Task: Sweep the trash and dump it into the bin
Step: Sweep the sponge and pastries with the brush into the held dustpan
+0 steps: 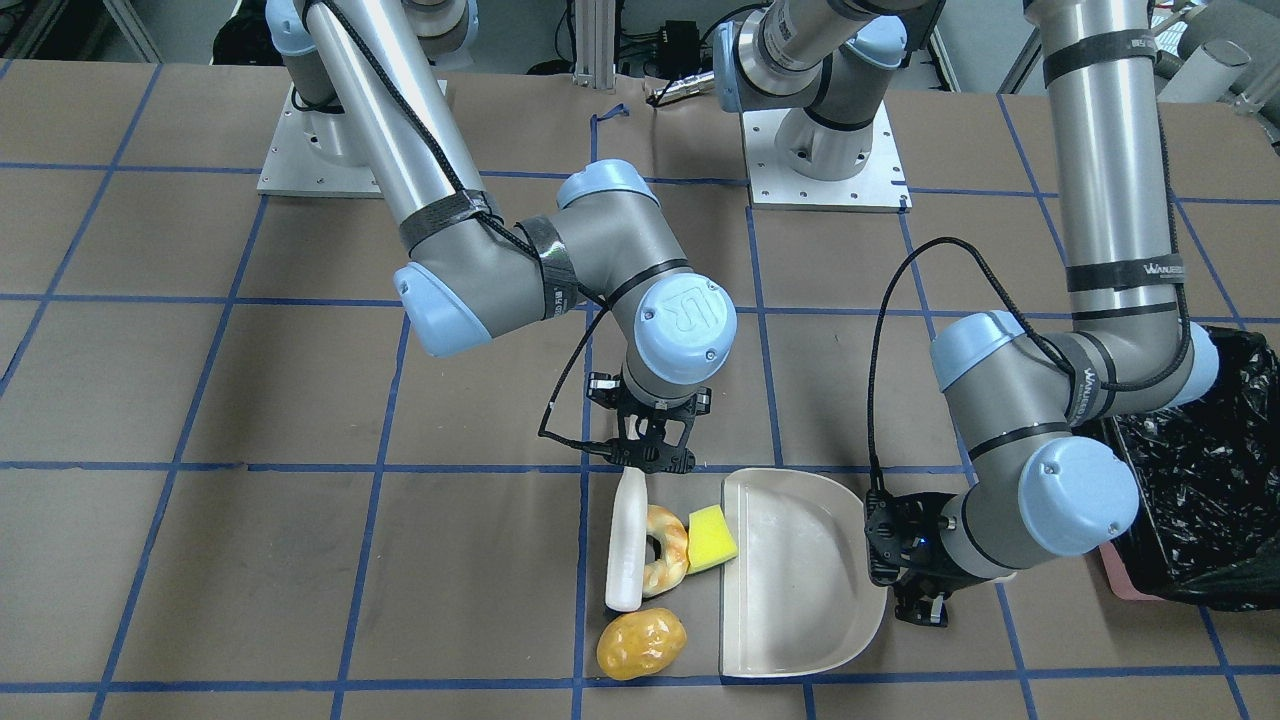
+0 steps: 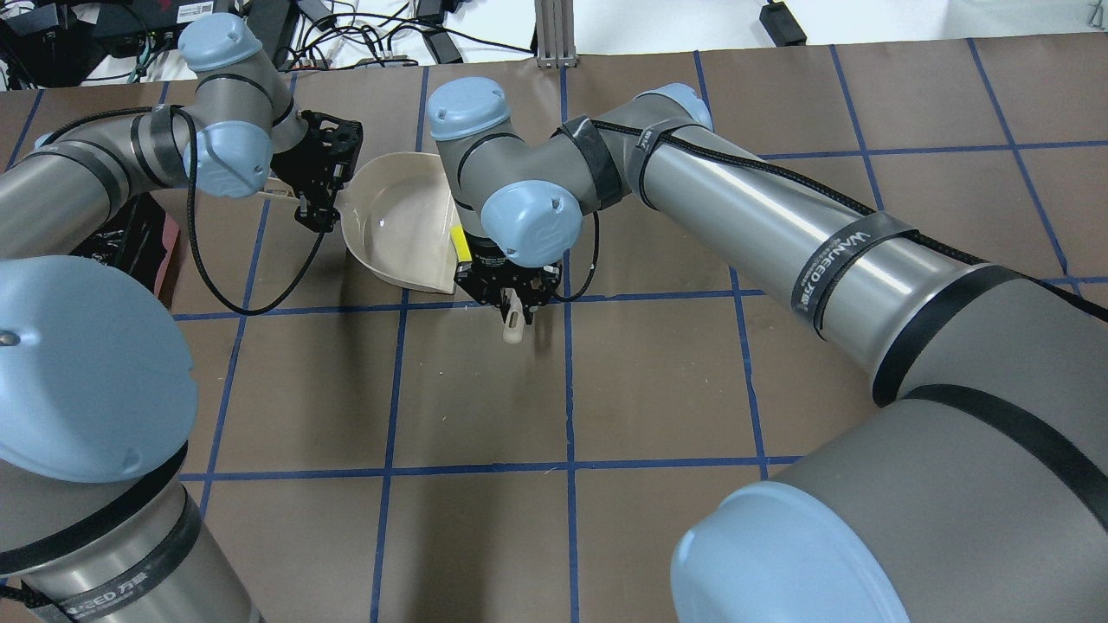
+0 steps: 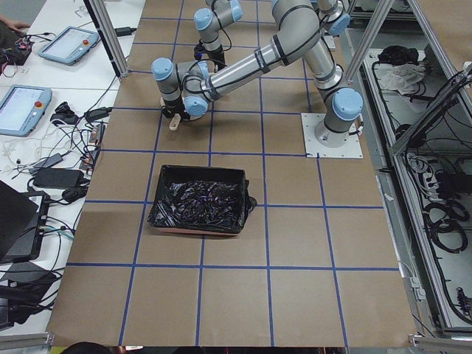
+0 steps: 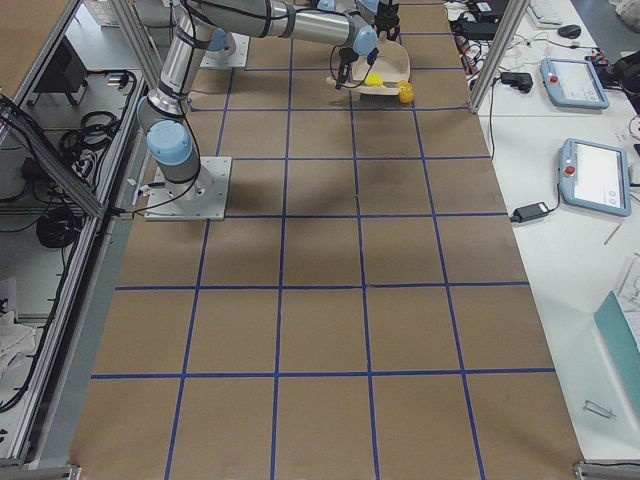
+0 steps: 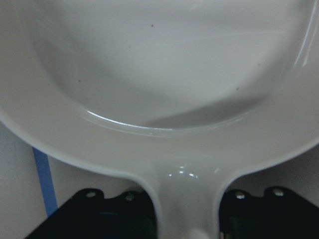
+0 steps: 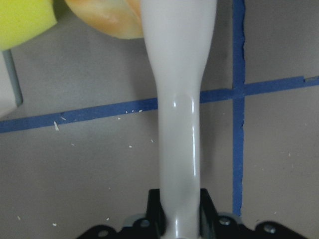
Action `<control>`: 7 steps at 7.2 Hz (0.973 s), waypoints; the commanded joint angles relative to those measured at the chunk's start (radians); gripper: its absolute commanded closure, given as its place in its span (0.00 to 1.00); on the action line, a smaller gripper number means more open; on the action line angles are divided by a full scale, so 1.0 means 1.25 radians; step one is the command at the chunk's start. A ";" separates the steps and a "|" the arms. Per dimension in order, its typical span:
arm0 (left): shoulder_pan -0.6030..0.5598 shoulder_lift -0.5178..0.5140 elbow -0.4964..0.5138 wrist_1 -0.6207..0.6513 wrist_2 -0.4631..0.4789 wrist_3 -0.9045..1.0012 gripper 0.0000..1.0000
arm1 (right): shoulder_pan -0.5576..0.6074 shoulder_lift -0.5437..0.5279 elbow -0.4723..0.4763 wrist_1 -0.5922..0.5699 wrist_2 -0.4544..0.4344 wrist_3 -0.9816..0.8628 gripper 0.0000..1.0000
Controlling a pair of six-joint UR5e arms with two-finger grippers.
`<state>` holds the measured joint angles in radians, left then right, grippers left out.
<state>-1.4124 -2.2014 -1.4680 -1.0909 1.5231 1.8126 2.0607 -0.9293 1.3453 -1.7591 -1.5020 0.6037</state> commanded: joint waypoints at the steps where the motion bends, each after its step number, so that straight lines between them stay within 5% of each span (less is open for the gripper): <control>1: 0.000 0.000 0.000 0.000 0.000 -0.002 1.00 | 0.009 0.003 -0.001 -0.013 0.011 0.004 1.00; 7: 0.000 -0.001 -0.001 0.000 -0.001 -0.001 1.00 | 0.049 0.050 -0.069 -0.043 0.067 0.049 1.00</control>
<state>-1.4128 -2.2021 -1.4689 -1.0907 1.5218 1.8104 2.1102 -0.8763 1.2735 -1.7966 -1.4413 0.6471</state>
